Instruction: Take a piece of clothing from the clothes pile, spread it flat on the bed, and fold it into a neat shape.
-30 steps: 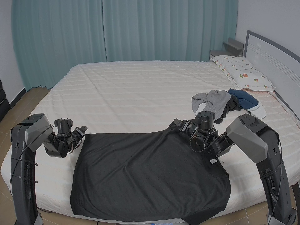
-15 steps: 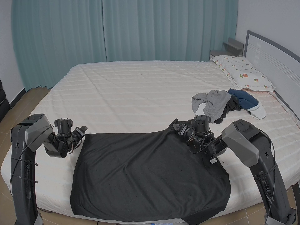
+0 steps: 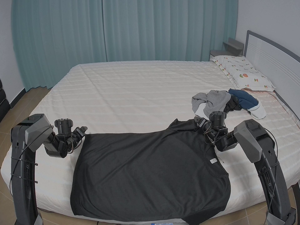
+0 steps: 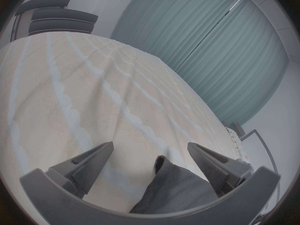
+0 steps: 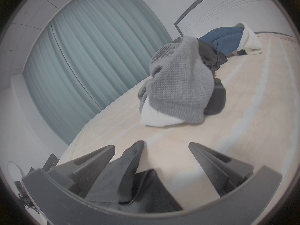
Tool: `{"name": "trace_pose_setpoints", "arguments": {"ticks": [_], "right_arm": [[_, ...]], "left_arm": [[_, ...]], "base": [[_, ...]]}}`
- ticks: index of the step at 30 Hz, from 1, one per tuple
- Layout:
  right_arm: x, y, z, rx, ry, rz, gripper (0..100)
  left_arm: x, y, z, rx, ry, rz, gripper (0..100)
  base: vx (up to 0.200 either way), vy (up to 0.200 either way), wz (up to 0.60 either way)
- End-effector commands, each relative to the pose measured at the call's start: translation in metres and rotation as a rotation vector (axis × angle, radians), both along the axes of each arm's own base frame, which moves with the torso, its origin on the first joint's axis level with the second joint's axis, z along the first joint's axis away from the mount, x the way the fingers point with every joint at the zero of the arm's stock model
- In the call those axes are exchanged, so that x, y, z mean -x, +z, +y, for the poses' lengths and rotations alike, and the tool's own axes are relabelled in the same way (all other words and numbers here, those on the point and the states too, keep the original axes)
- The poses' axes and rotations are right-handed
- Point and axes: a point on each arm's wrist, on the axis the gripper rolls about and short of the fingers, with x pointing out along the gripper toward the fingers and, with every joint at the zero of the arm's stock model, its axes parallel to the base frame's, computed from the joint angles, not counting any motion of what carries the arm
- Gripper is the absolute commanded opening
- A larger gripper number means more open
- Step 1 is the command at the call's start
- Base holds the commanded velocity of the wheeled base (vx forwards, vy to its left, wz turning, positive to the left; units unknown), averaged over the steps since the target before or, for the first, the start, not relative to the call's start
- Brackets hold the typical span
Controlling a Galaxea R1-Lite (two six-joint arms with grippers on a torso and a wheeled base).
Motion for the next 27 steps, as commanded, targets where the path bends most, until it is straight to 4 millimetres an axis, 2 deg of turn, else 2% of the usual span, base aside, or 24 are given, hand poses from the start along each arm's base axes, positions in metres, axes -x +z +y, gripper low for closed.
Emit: {"name": "trace_pose_setpoints", "arguments": {"ticks": [1, 5, 8, 11, 14, 18, 27], "right_arm": [[-0.001, 0.022, -0.015, -0.006, -0.025, -0.027, 100], [0.007, 0.037, -0.022, -0.014, -0.022, -0.017, 100], [0.017, 0.039, -0.028, -0.025, 0.009, -0.002, 100], [0.035, 0.035, -0.034, -0.038, 0.097, 0.043, 100], [0.044, 0.032, -0.035, -0.049, 0.144, 0.063, 100], [0.050, 0.027, -0.035, -0.042, 0.177, 0.093, 100], [0.054, 0.019, -0.033, -0.033, 0.205, 0.115, 100]], "left_arm": [[-0.001, 0.001, 0.000, 0.001, 0.001, -0.004, 100], [-0.002, 0.006, 0.000, 0.001, 0.000, -0.017, 100], [-0.001, 0.011, -0.001, 0.007, -0.011, -0.023, 100], [-0.002, 0.014, -0.005, 0.011, -0.033, -0.028, 100], [-0.002, 0.015, -0.006, 0.001, -0.059, -0.028, 100], [0.002, 0.007, -0.013, -0.046, -0.114, 0.002, 100], [0.003, 0.005, -0.029, -0.052, -0.156, 0.010, 100]], "base": [[0.000, 0.000, 0.00], [0.000, 0.000, 0.00], [0.000, 0.000, 0.00], [0.000, 0.000, 0.00], [0.000, 0.000, 0.00], [0.000, 0.000, 0.00], [0.000, 0.000, 0.00]]}}
